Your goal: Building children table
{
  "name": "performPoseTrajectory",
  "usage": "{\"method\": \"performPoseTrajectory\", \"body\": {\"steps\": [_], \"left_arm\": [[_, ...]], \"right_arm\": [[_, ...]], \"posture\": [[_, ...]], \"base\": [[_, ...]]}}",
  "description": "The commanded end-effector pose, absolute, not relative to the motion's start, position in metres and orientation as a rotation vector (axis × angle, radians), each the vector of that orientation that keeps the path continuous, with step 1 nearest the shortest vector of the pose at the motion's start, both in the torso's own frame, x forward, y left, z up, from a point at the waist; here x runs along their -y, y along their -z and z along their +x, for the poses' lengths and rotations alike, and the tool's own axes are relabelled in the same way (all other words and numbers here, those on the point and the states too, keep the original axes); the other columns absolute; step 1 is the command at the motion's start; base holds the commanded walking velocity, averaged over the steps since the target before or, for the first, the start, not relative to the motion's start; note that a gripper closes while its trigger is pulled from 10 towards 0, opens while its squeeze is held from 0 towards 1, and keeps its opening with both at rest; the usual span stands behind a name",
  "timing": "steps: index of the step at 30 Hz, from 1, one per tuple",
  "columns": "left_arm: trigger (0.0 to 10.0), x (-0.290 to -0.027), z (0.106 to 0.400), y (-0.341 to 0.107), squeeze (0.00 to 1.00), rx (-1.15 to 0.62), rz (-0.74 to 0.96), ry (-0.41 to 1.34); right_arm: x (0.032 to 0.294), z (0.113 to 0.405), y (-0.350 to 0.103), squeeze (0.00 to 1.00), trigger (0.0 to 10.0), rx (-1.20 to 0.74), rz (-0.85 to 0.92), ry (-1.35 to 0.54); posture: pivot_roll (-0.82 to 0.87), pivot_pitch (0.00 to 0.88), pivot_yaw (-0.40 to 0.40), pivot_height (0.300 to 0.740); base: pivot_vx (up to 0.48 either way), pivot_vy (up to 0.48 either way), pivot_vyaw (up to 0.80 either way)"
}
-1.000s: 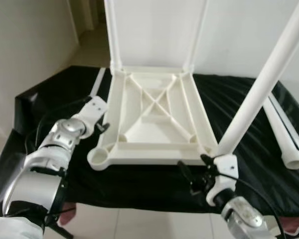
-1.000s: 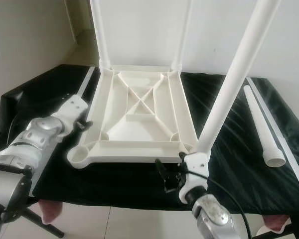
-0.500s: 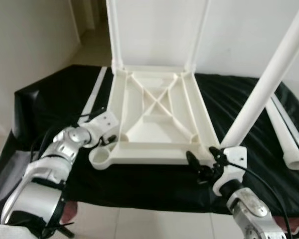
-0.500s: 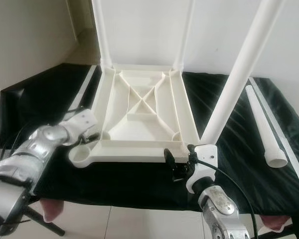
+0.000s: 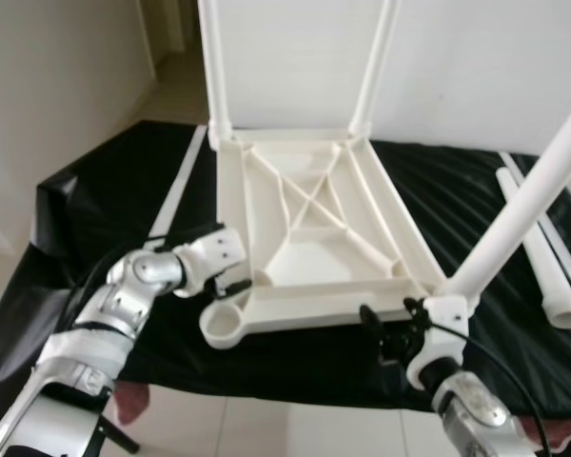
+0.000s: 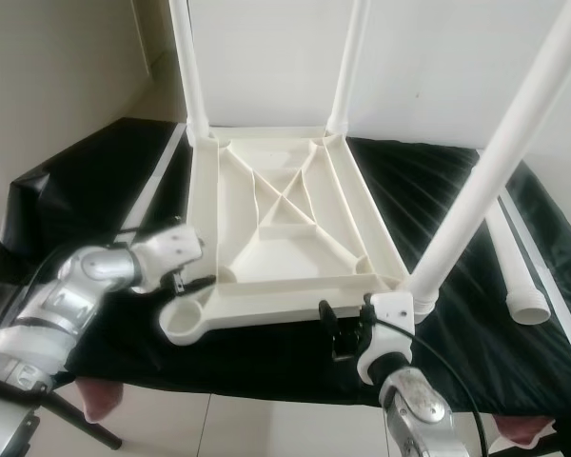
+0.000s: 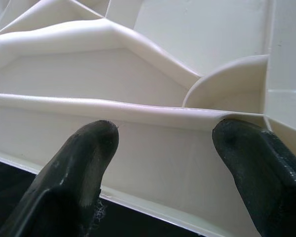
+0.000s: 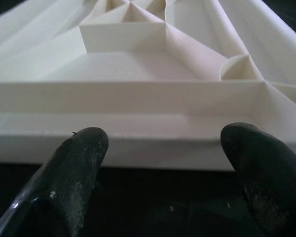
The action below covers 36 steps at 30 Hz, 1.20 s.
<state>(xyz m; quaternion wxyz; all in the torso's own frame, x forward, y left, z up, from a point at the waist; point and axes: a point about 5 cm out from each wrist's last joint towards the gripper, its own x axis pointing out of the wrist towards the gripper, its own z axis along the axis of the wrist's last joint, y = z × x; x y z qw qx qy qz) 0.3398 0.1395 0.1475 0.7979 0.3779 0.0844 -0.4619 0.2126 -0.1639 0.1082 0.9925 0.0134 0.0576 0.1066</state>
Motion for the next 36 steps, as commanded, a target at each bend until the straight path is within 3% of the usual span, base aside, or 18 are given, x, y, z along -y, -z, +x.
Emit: {"method": "performPoseTrajectory", "body": {"steps": [1, 7, 10, 17, 26, 30, 36], "left_arm": [[10.0, -0.133, 0.331, -0.142, 0.00, -0.218, 0.808, 1.105], [10.0, -0.126, 0.322, -0.141, 0.00, -0.221, 0.796, 1.144], [10.0, -0.122, 0.317, -0.141, 0.00, -0.226, 0.791, 1.165], [10.0, -0.123, 0.318, -0.143, 0.00, -0.231, 0.791, 1.158], [10.0, -0.122, 0.318, -0.147, 0.00, -0.232, 0.785, 1.153], [10.0, -0.121, 0.317, -0.148, 0.00, -0.238, 0.788, 1.163], [10.0, -0.118, 0.316, -0.151, 0.00, -0.239, 0.796, 1.193]], "right_arm": [[0.167, 0.208, -0.107, 0.00, 10.0, -0.100, -0.015, -0.162], [0.185, 0.194, -0.095, 0.00, 10.0, -0.100, -0.070, 0.051], [0.203, 0.188, -0.090, 0.00, 10.0, -0.112, -0.152, 0.265], [0.204, 0.184, -0.088, 0.00, 10.0, -0.109, -0.156, 0.359], [0.229, 0.177, -0.089, 0.00, 10.0, -0.076, -0.190, 0.634], [0.242, 0.190, -0.100, 0.00, 10.0, -0.003, -0.191, 0.756], [0.236, 0.213, -0.107, 0.00, 10.0, 0.059, -0.130, 0.812]], "posture": [[0.01, 0.000, -0.043, 0.740], [0.00, 0.000, -0.037, 0.740], [0.00, 0.000, -0.035, 0.740], [0.00, 0.000, -0.033, 0.740], [0.01, 0.000, -0.036, 0.740], [0.02, 0.000, -0.026, 0.740], [0.03, 0.000, -0.022, 0.740]], "base": [[0.000, 0.000, 0.00], [0.000, 0.000, 0.00], [0.000, 0.000, 0.00], [0.000, 0.000, 0.00], [0.000, 0.000, 0.00], [0.000, 0.000, 0.00], [0.000, 0.000, 0.00]]}}
